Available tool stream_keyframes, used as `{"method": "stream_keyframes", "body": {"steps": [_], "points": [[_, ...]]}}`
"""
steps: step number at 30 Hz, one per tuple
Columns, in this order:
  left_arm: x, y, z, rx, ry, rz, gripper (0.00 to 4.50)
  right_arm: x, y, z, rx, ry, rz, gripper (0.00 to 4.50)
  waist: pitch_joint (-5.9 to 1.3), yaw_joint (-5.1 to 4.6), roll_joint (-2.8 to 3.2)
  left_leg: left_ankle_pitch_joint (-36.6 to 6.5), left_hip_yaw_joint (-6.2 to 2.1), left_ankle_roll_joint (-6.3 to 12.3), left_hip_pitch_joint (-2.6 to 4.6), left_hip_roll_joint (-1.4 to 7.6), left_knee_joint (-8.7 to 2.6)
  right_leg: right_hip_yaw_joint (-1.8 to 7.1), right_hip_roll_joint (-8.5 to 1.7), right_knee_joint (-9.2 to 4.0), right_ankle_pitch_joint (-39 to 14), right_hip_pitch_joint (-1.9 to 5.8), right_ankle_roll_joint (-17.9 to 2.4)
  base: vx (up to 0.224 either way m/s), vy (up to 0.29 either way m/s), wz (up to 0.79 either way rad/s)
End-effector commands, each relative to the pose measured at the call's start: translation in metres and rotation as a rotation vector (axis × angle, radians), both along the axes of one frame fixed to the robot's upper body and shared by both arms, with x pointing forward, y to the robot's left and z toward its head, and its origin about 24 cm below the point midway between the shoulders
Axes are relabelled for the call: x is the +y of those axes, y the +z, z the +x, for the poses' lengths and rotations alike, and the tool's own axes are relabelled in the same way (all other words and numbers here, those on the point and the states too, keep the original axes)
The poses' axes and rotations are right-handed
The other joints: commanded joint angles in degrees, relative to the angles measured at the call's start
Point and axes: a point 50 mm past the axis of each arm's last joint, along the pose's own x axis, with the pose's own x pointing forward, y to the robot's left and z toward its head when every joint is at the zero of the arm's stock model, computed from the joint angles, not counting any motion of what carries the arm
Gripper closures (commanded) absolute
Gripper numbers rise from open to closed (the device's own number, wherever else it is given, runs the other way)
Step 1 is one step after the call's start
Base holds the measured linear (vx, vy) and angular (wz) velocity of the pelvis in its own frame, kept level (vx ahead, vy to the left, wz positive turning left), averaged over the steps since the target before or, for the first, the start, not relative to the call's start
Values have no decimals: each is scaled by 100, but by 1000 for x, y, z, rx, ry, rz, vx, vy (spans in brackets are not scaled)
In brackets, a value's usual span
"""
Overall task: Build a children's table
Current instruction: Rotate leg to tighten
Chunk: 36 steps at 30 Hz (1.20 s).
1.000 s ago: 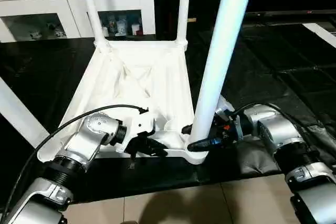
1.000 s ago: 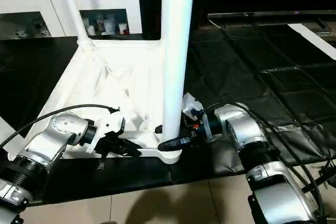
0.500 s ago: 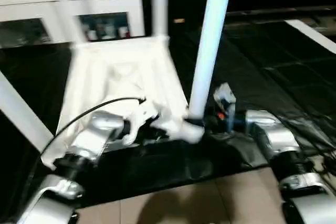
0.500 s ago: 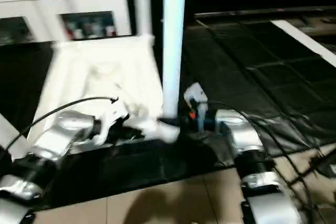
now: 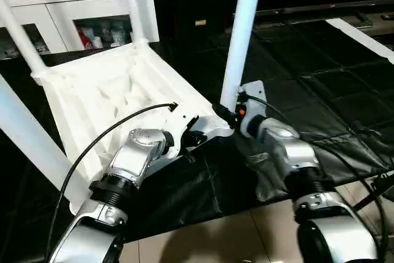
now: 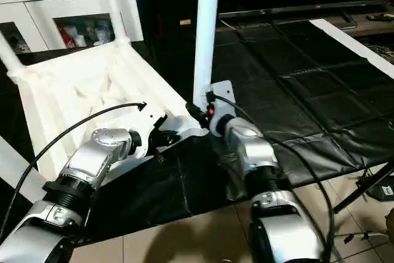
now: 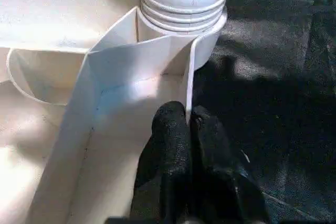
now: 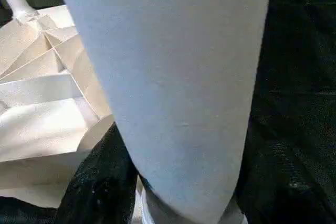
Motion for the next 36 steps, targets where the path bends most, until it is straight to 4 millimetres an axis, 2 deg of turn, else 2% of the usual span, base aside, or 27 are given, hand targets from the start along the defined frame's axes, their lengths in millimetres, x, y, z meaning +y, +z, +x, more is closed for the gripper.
{"method": "stream_keyframes", "body": {"steps": [1, 3, 5, 9, 12, 14, 15, 17, 20, 21, 23, 25, 26, 27, 29, 31, 32, 36], "points": [[-28, 25, 3, -94, -81, -97, 450, 40, -23, -21, 141, 169, 104, 170, -325, 49, 17, -1128, 80, 297, -71, -20, -361, 165, -185, -467, -1277, 383, -1245, 0, 0, 0], [-26, 25, 2, -102, -99, -91, 450, 36, -23, -22, 129, 179, 108, 168, -335, 57, 18, -1090, 79, 311, -70, -20, -358, 168, -186, -455, -1185, 392, -1257, 0, 0, 0], [-23, 24, 0, -100, -133, -91, 450, 25, -21, -23, 106, 211, 123, 135, -349, 69, 15, -941, 77, 386, -82, -14, -350, 169, -185, -423, -867, 410, -1328, 0, 0, 0], [-15, 21, -9, -97, -259, -109, 450, -3, -16, -32, 64, 386, 98, 103, -354, 116, -10, -773, 88, 596, -95, -7, -322, 170, -189, -399, -523, 428, -1471, 0, 0, 0], [-11, 20, -14, -94, -325, -113, 450, -20, -15, -34, 57, 431, 64, 76, -351, 157, -11, -746, 87, 630, -83, 3, -316, 166, -204, -393, -621, 425, -1522, 0, 0, 0], [-5, 19, -23, -77, -418, -122, 450, -38, -10, -37, 36, 503, 29, 59, -341, 196, -8, -819, 97, 607, -78, 16, -319, 169, -210, -405, -811, 413, -1499, 0, 0, 0], [-3, 18, -26, -65, -454, -116, 450, -44, -7, -38, 28, 536, 19, 47, -341, 228, -22, -835, 104, 601, -67, 31, -317, 170, -204, -402, -838, 403, -1504, 0, 0, 0], [6, 15, -32, -34, -541, -86, 450, -57, 1, -41, 14, 634, 9, 38, -359, 317, -5, -739, 115, 662, -60, 53, -300, 173, -197, -367, -679, 380, -1544, 0, 0, 0], [11, 13, -36, -22, -595, -60, 450, -63, 6, -44, 12, 716, 1, 38, -347, 376, -22, -731, 124, 713, -51, 58, -292, 172, -191, -347, -527, 356, -1617, 0, 0, 0], [17, 12, -39, -4, -644, -40, 450, -67, 10, -47, 19, 819, -18, 38, -339, 399, -19, -796, 120, 682, -53, 62, -300, 172, -201, -354, -628, 359, -1598, 0, 0, 0], [21, 11, -41, 13, -680, -26, 450, -68, 13, -49, 32, 898, -38, 38, -335, 431, -23, -900, 112, 635, -53, 65, -300, 173, -205, -356, -780, 362, -1563, 0, 0, 0], [22, 10, -41, 15, -687, -20, 450, -67, 14, -49, 33, 915, -46, 38, -324, 436, -32, -958, 116, 578, -49, 64, -308, 184, -212, -372, -913, 354, -1526, 0, 0, 0], [24, 10, -41, 20, -701, -13, 450, -66, 14, -49, 34, 941, -58, 38, -327, 434, -67, -959, 115, 567, -55, 62, -308, 182, -217, -373, -963, 362, -1509, 0, 0, 0], [25, 10, -41, 22, -713, -5, 450, -65, 15, -49, 32, 965, -67, 38, -325, 440, -47, -968, 108, 543, -57, 65, -317, 179, -223, -377, -1095, 358, -1467, 0, 0, 0], [26, 11, -41, 26, -730, 1, 450, -62, 15, -49, 49, 1006, -70, 38, -336, 442, -44, -891, 108, 533, -53, 67, -306, 183, -220, -364, -1035, 353, -1471, 0, 0, 0], [27, 12, -41, 28, -742, 3, 450, -61, 15, -49, 58, 1038, -69, 38, -351, 457, -42, -718, 109, 568, -59, 64, -290, 184, -211, -331, -737, 356, -1551, 0, 0, 0], [27, 12, -40, 27, -749, 6, 450, -59, 15, -49, 63, 1057, -70, 64, -355, 456, -41, -699, 110, 577, -58, 62, -286, 182, -209, -323, -680, 357, -1569, 0, 0, 0], [27, 14, -39, 26, -762, 12, 450, -56, 14, -50, 73, 1088, -70, 90, -357, 458, -58, -678, 109, 623, -64, 58, -282, 176, -210, -313, -605, 365, -1606, 0, 0, 0]]}}
